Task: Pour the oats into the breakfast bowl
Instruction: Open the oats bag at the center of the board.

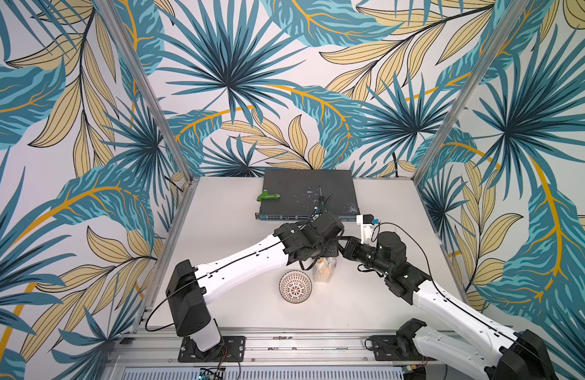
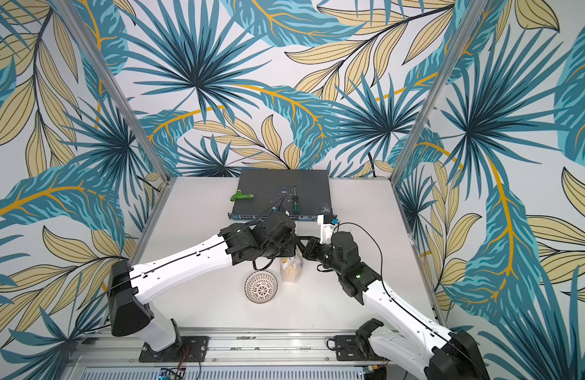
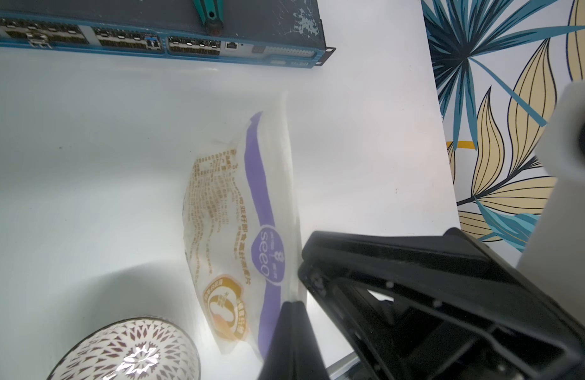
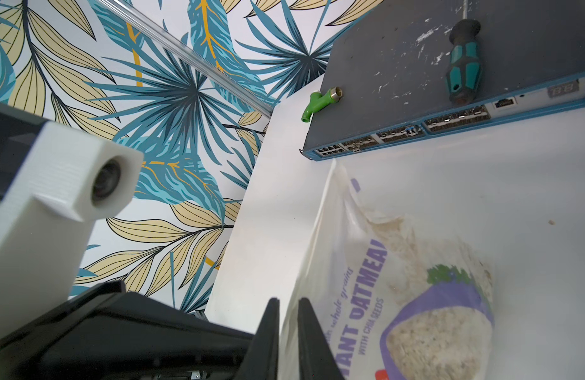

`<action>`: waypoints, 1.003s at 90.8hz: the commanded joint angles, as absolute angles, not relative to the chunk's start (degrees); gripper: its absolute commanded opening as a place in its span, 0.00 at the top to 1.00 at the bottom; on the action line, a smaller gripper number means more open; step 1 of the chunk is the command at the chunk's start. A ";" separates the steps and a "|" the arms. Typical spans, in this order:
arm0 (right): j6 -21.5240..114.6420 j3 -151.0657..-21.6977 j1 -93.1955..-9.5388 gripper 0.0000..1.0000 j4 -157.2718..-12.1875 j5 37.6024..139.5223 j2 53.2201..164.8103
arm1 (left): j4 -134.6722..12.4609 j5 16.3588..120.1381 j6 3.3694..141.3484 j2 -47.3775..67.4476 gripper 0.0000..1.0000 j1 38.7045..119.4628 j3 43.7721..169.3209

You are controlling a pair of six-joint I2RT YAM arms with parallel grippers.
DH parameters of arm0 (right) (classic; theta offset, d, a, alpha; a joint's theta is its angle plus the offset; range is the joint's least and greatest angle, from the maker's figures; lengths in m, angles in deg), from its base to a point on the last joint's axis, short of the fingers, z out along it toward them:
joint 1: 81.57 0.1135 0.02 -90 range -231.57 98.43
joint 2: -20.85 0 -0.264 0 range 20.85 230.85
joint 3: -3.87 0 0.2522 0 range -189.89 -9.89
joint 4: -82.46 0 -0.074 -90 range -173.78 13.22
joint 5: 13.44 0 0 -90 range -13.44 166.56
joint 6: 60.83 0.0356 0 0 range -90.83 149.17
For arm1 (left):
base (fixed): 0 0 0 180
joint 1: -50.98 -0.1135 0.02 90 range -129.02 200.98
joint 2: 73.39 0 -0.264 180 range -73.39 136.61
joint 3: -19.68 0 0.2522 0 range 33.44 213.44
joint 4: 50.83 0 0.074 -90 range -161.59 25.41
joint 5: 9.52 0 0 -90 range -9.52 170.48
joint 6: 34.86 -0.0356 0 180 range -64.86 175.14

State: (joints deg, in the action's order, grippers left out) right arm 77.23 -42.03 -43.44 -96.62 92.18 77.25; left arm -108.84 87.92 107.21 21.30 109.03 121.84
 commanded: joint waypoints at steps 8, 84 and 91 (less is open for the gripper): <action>77.29 -41.88 -43.12 0.84 -99.04 91.59 78.22 | -110.31 87.04 107.37 20.13 0.99 109.09 120.64; 83.36 -36.61 -43.16 0.84 -105.10 91.45 77.13 | -110.58 87.33 107.43 19.77 0.99 109.08 120.56; 83.89 -36.07 -43.09 0.84 -105.97 91.63 77.01 | -110.57 87.33 107.46 19.77 0.99 109.09 120.55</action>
